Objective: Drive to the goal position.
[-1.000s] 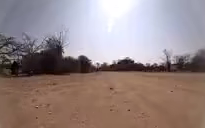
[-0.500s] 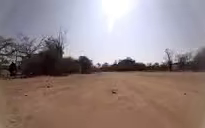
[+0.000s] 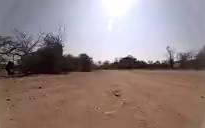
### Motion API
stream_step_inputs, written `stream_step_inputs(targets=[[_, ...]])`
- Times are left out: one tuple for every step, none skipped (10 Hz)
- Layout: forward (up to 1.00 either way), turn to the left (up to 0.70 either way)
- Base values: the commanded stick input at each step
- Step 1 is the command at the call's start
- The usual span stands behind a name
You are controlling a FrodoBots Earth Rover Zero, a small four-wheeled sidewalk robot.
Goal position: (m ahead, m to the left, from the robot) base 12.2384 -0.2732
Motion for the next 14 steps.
stream_step_inputs(targets=[[1.0, 0.0], [1.0, 0.0], [1.0, 0.0], [1.0, 0.0], [1.0, 0.0], [1.0, 0.0], [1.0, 0.0], [1.0, 0.0], [1.0, 0.0], [1.0, 0.0], [1.0, 0.0], [1.0, 0.0], [1.0, 0.0], [1.0, 0.0]])
